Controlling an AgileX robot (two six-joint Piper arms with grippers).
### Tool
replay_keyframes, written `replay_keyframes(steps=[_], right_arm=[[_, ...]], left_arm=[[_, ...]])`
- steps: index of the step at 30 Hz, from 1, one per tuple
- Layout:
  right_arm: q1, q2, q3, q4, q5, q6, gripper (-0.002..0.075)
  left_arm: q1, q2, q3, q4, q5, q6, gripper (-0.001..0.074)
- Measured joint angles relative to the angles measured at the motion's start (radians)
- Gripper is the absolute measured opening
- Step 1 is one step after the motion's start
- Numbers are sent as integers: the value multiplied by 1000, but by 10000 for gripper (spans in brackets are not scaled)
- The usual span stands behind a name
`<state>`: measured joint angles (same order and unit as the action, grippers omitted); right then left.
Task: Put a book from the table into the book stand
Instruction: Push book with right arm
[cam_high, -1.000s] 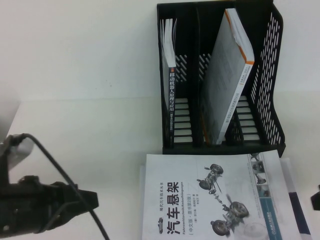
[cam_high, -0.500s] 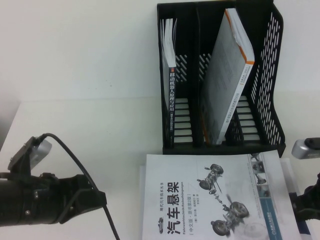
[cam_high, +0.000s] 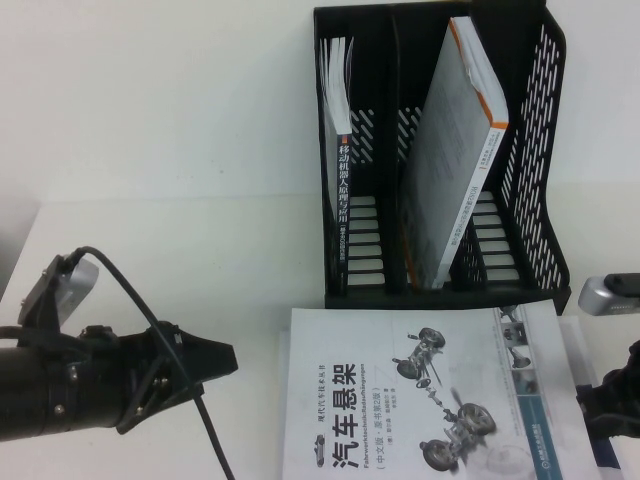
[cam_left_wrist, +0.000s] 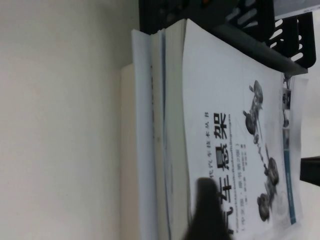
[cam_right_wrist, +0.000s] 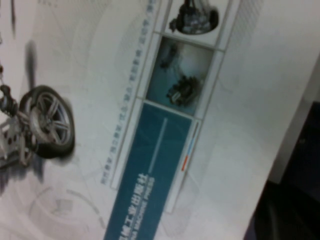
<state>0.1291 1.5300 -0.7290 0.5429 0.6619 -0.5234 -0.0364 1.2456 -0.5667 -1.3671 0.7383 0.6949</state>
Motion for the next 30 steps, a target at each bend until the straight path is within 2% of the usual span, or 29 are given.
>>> replay_keyframes(steps=[3, 6, 15, 24, 30], right_arm=[[0, 0, 0, 2, 0, 0, -1], [0, 2, 0, 12, 2, 0, -1], [13, 4, -18, 23, 23, 0, -1], [143, 12, -128, 12, 47, 0, -1], [162, 12, -139, -118, 23, 74, -1]], left_arm=[[0, 0, 0, -2, 18, 0, 496], [0, 0, 0, -5, 37, 0, 526], [0, 0, 0, -27, 73, 0, 540], [0, 0, 0, -124, 106, 9, 540], [0, 0, 0, -126, 77, 9, 541]])
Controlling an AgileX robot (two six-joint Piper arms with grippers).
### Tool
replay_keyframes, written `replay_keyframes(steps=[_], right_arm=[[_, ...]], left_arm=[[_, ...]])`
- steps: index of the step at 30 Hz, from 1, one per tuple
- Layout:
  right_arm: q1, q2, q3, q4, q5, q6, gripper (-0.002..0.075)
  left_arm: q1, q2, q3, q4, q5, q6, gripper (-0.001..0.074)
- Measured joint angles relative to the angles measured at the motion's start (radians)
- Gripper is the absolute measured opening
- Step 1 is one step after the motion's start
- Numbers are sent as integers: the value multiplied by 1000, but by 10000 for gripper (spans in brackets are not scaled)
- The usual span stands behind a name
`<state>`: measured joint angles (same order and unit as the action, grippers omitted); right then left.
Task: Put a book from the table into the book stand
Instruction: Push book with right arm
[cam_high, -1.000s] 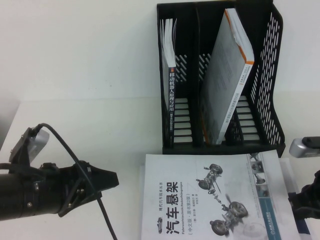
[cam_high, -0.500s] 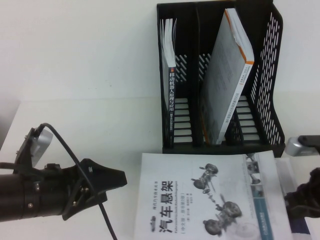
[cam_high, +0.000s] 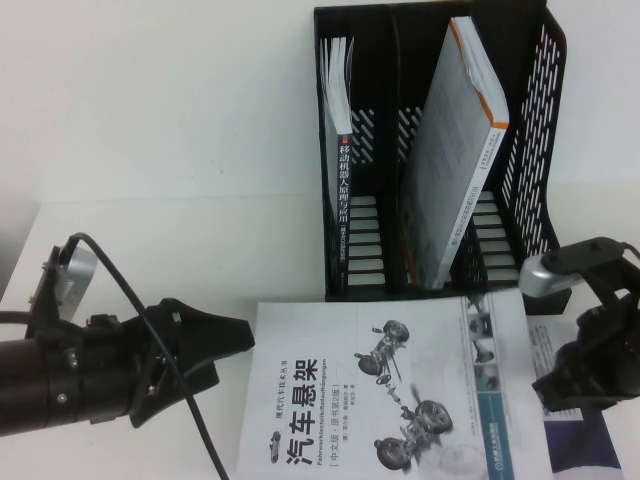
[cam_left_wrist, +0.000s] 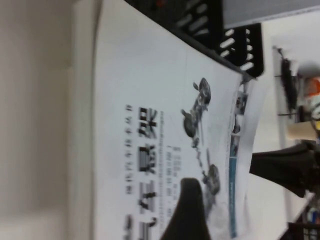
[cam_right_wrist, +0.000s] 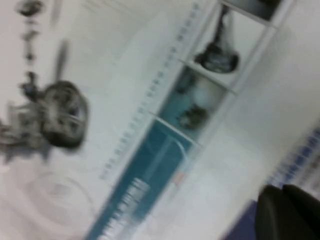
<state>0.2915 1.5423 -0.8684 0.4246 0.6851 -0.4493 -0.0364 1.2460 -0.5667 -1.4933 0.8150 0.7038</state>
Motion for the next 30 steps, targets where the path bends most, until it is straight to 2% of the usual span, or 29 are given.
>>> replay_keyframes(steps=[7, 30], right_arm=[[2, 0, 0, -176, 14, 193, -1], [2, 69, -23, -107, -16, 182, -1]], left_arm=[[0, 2, 0, 80, -63, 0, 541], [0, 2, 0, 147, -122, -32, 541]])
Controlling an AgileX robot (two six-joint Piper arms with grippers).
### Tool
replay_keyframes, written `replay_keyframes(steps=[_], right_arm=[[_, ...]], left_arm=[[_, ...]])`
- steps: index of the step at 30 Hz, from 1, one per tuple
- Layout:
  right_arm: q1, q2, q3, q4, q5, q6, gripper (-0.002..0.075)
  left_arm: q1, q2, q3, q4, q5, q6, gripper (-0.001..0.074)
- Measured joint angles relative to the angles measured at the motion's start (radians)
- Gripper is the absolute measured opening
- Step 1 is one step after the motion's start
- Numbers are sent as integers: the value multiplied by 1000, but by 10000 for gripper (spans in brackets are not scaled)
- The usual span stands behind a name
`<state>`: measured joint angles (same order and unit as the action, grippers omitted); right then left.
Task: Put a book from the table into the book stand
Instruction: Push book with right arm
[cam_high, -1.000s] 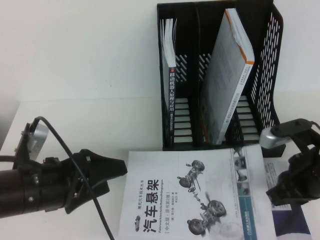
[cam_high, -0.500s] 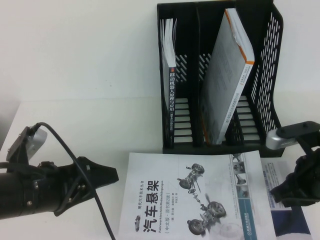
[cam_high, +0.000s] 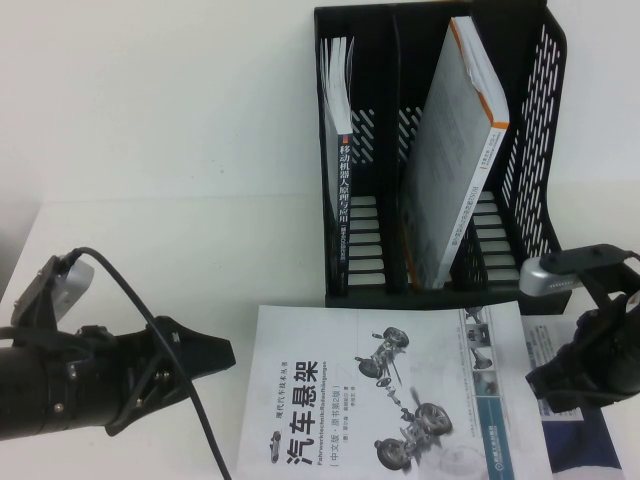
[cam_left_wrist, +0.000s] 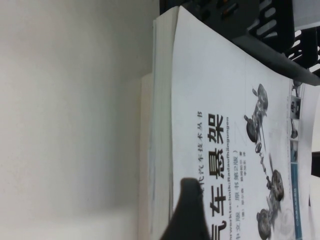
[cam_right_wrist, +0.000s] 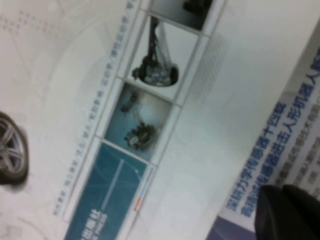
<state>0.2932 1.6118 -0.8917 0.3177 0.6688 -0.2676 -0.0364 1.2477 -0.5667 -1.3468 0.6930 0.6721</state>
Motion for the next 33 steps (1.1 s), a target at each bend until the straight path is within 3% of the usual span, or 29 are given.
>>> replay_keyframes(steps=[20, 23, 33], right_arm=[[0, 72, -58, 109, 16, -77, -1], [0, 80, -70, 123, 14, -77, -1], [48, 107, -90, 148, -25, -93, -1]], left_arm=[[0, 0, 0, -10, -22, -25, 540], [38, 0, 0, -1, -5, -25, 540], [279, 17, -1, 44, 163, -10, 540]])
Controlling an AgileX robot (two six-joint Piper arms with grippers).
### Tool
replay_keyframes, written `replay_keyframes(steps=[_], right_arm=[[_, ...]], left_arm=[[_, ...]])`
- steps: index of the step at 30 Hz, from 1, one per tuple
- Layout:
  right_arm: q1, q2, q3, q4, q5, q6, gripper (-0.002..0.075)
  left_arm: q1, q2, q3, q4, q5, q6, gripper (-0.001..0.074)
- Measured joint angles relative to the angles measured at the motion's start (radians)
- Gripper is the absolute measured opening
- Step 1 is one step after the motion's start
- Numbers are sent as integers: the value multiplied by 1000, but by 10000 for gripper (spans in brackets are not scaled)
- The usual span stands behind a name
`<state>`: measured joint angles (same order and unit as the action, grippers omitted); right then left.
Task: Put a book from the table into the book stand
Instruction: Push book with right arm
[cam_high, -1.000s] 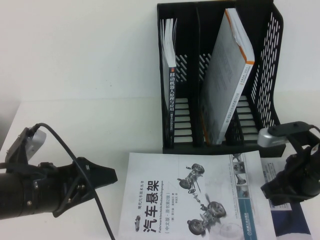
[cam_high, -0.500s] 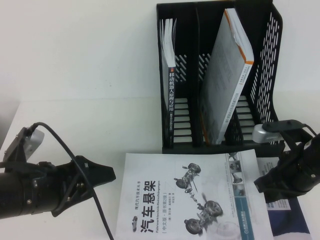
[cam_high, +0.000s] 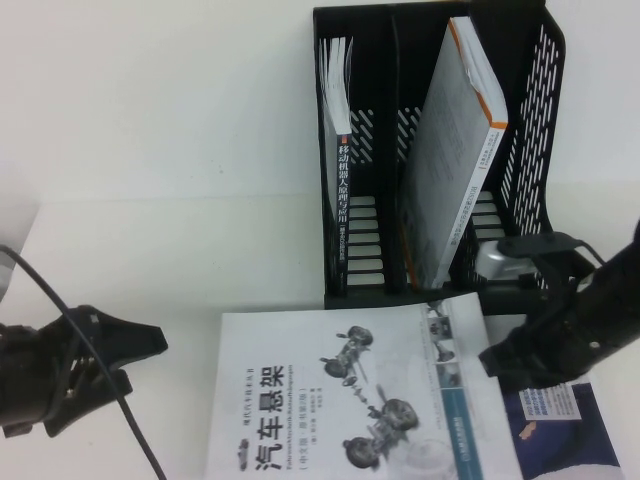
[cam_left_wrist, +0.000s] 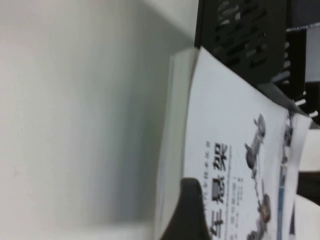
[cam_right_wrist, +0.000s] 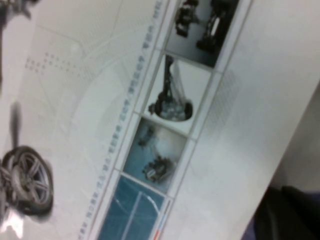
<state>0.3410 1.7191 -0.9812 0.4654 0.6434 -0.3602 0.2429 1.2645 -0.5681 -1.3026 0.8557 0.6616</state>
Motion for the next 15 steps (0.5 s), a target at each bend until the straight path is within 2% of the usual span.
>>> replay_keyframes(steps=[9, 15], right_arm=[[27, 14, -13, 27, -30, -2, -1], [28, 14, -14, 27, -30, -2, -1]], left_arm=[[21, 165, 0, -14, 121, 118, 540], [21, 301, -2, -151, 258, 295, 540]])
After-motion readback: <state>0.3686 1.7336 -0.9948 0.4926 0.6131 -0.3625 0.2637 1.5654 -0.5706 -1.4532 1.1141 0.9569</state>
